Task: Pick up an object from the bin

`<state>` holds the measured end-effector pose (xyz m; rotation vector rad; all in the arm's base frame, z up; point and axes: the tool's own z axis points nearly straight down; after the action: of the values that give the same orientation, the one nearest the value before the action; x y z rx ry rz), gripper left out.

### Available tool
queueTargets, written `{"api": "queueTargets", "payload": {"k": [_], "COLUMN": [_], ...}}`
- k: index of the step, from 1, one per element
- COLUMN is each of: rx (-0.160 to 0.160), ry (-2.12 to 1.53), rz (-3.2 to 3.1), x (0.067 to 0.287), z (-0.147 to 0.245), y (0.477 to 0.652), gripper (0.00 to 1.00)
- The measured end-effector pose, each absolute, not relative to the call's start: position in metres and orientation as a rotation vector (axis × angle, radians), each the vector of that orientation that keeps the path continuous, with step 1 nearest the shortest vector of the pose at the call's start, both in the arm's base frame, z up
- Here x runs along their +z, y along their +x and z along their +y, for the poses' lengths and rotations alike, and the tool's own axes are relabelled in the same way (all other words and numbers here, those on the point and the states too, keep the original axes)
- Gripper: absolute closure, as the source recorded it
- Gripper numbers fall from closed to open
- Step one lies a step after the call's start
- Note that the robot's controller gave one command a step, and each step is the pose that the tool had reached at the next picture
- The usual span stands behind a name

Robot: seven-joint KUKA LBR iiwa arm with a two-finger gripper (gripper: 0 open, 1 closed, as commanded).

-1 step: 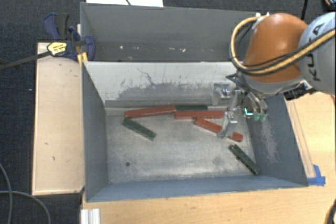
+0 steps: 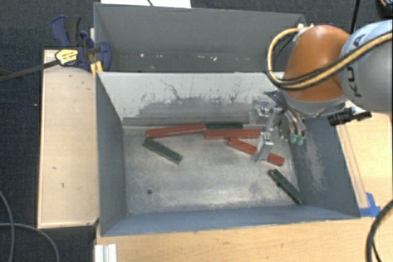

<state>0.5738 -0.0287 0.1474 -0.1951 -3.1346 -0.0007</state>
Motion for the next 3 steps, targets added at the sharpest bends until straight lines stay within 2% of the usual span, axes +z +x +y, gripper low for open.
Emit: {"api": "queueTargets", "payload": {"k": [1,2,3], "rx": [0.0,0.0,0.0], "ry": [-0.215,-0.209,-0.274], "rz": [-3.131,-3.137,-3.139], "x": [0.066,0.071,0.191], "z": [-0.069,-0.067,-0.074], "y": [0.591,0.593,0.546], "gripper": [0.0,1.0,1.0]}}
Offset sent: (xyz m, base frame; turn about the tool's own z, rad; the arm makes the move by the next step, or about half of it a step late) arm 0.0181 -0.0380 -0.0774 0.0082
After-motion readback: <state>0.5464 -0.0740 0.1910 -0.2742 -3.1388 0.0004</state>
